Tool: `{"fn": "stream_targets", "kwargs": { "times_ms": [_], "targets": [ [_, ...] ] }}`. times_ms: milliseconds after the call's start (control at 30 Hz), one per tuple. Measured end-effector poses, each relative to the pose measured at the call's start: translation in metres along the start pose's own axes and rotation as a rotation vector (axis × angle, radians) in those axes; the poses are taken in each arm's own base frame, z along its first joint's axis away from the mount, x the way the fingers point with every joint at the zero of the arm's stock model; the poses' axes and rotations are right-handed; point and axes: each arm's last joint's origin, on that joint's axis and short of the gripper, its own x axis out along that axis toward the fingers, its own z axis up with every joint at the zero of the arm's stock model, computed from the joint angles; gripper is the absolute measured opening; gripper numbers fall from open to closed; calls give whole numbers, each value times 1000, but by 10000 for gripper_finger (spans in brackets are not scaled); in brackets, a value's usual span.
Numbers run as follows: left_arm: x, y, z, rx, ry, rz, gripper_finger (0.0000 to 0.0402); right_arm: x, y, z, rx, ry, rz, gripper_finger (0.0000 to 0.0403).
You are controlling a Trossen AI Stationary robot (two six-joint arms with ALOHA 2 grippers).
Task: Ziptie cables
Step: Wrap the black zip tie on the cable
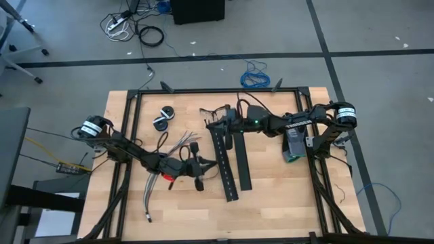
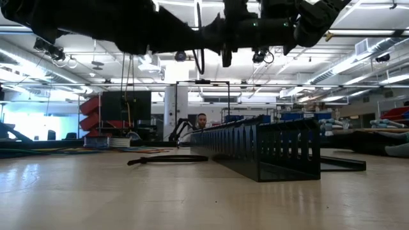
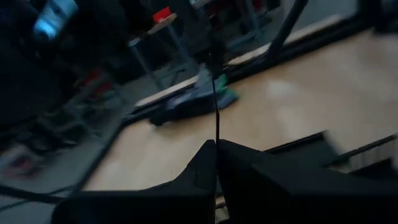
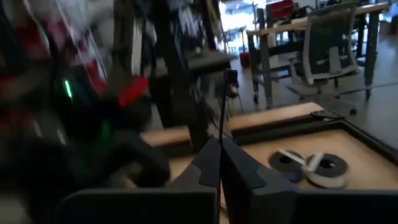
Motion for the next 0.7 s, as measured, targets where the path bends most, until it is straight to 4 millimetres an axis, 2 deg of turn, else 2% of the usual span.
{"fn": "stream_targets", "kwargs": {
  "times_ms": [167, 300, 500, 700],
  "targets": [
    [-6, 5, 12, -233, -53, -101, 0, 0, 2, -11, -125, 107, -16, 1],
    [-8, 12, 14, -387, -28, -194, 0, 1, 16, -13, -190, 112, 22, 0],
    [-13, 25, -9, -694, -14, -321, 0, 1, 50, -19, -361, 112, 28, 0],
    [-35, 42, -21, -932, -246, -429, 0, -1, 79, -23, -680, 128, -51, 0]
  ]
}}
